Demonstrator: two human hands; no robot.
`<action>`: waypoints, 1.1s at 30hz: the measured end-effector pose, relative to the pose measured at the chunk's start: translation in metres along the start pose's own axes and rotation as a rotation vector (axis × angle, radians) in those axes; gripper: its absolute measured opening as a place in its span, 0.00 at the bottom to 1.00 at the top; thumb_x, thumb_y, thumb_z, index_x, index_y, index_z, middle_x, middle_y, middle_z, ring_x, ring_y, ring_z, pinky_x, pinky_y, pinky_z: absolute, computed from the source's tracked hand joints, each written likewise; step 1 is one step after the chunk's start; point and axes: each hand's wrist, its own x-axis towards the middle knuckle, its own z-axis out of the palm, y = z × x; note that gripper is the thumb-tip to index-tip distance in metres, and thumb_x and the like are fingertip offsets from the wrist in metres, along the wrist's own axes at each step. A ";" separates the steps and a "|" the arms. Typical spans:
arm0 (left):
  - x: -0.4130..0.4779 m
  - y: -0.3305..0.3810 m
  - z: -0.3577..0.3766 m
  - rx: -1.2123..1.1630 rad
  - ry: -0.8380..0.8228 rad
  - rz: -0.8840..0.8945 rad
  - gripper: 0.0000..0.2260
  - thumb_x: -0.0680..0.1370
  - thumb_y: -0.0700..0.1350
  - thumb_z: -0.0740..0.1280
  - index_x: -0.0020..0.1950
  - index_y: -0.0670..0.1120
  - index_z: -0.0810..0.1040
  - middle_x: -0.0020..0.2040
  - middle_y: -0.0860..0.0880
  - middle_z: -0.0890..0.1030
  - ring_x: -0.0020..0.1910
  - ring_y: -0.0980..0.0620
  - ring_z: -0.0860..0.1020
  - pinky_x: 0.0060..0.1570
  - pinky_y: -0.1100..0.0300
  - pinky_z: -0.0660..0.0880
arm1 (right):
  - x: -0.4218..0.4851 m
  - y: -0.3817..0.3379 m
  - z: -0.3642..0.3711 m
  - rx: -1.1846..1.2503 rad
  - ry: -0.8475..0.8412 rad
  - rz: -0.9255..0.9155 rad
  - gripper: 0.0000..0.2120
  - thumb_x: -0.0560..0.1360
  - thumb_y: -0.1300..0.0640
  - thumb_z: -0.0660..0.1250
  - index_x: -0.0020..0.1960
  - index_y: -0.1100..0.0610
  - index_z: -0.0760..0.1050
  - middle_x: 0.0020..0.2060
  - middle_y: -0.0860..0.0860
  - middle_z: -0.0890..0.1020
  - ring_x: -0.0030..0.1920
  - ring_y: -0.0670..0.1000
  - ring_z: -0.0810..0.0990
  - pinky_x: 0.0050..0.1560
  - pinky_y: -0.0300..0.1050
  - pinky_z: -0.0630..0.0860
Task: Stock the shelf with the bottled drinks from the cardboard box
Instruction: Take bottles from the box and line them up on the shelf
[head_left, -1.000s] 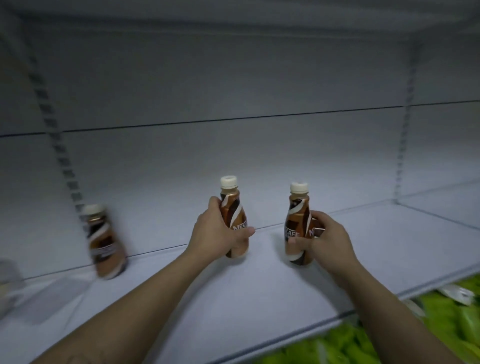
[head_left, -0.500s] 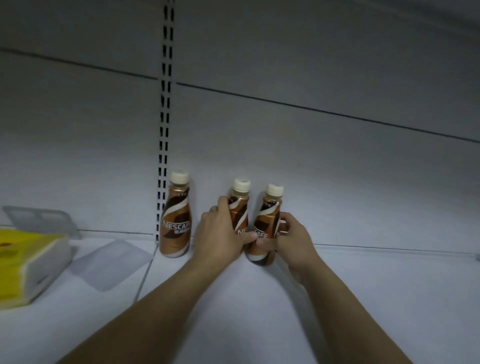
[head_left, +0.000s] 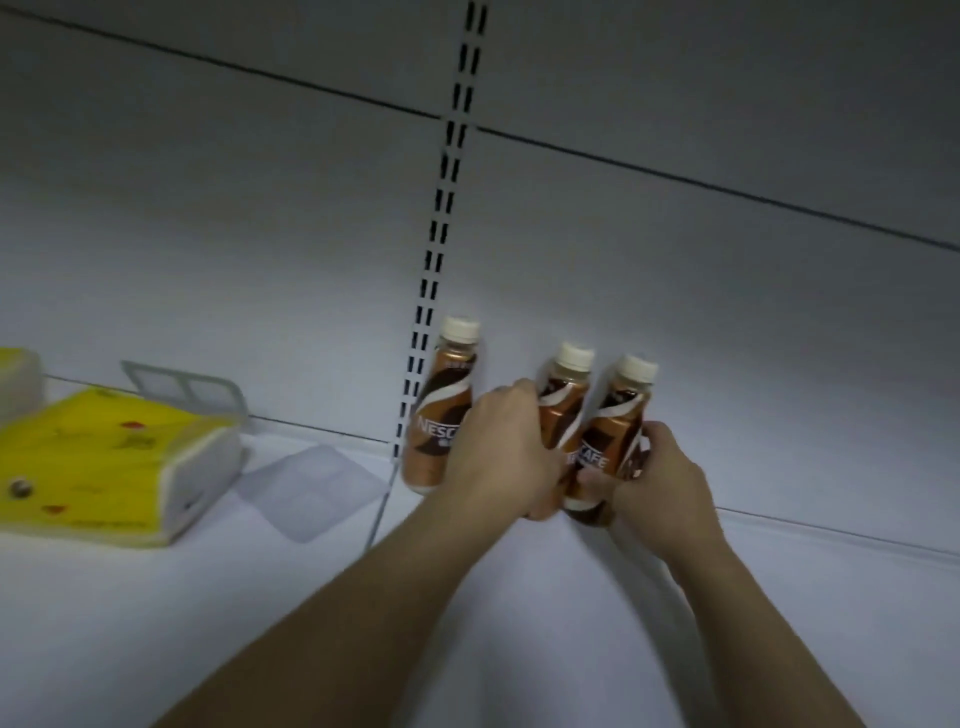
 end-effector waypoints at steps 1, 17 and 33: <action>0.001 -0.002 0.001 -0.002 0.015 -0.009 0.21 0.68 0.49 0.76 0.57 0.48 0.74 0.51 0.51 0.79 0.49 0.50 0.79 0.51 0.53 0.77 | -0.004 0.002 0.005 -0.001 0.026 -0.028 0.26 0.66 0.51 0.78 0.57 0.47 0.67 0.42 0.43 0.77 0.39 0.45 0.76 0.38 0.41 0.72; -0.008 0.002 -0.009 0.192 0.108 -0.015 0.18 0.70 0.53 0.74 0.55 0.49 0.73 0.49 0.51 0.79 0.48 0.51 0.78 0.46 0.59 0.73 | -0.022 0.011 0.015 0.164 -0.031 -0.064 0.21 0.69 0.53 0.75 0.58 0.43 0.72 0.43 0.39 0.80 0.46 0.43 0.81 0.46 0.36 0.74; -0.007 -0.001 -0.021 0.120 0.235 -0.045 0.21 0.69 0.48 0.73 0.59 0.48 0.69 0.51 0.49 0.79 0.49 0.46 0.80 0.48 0.51 0.77 | -0.024 0.002 0.033 0.026 -0.014 -0.107 0.22 0.69 0.48 0.72 0.60 0.41 0.69 0.43 0.36 0.78 0.46 0.43 0.81 0.46 0.38 0.74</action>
